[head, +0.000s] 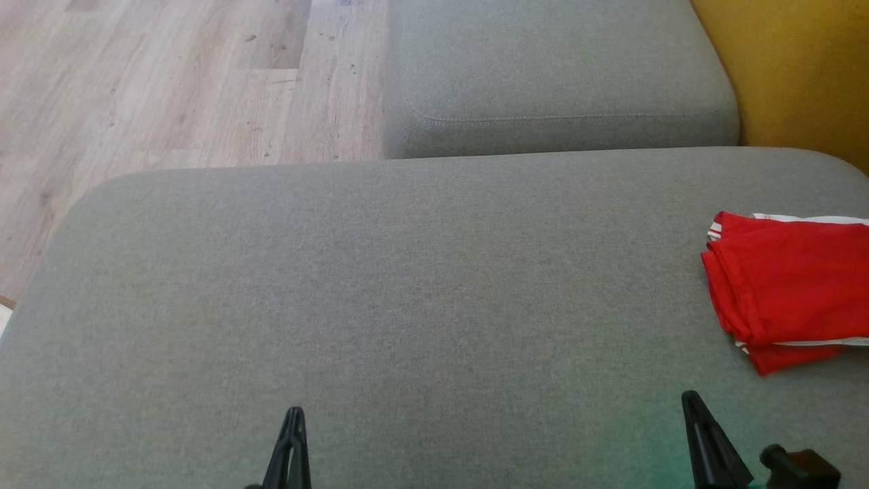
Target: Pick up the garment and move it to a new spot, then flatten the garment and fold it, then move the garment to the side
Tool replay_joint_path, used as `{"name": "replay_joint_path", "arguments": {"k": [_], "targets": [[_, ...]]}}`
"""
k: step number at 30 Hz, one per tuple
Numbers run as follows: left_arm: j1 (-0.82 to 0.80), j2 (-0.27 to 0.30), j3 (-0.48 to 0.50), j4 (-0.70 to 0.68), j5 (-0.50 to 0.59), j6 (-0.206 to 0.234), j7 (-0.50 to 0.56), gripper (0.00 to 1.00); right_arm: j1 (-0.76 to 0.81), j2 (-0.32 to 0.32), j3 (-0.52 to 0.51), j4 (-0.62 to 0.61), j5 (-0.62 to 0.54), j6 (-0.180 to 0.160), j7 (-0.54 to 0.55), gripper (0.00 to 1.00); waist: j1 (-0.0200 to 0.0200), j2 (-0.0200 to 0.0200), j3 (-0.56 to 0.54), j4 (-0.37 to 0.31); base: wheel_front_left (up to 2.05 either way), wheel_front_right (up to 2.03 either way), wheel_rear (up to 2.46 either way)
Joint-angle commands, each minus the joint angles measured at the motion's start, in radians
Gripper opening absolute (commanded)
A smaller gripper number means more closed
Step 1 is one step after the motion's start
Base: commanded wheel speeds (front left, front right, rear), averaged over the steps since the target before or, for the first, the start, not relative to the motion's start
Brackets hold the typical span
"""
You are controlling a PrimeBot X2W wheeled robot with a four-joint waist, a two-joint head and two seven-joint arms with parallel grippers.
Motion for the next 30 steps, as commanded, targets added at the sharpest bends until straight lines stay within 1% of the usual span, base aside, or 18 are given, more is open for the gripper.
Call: {"name": "replay_joint_path", "arguments": {"k": [1,30], "targets": [[-0.033,0.003,0.012,-0.035,-0.032,-0.007,0.006,0.0,-0.032,-0.001,-0.004,-0.033,0.033,0.0,0.007,0.0,0.0,-0.0001,0.002,-0.001,0.0,0.0,0.0],[-0.119,0.02,0.089,0.023,-0.408,-0.088,0.074,0.0,-0.114,-0.002,-0.035,-0.013,0.388,0.002,0.079,0.0,0.0,-0.0001,0.024,-0.015,0.0,0.0,0.0]]}}
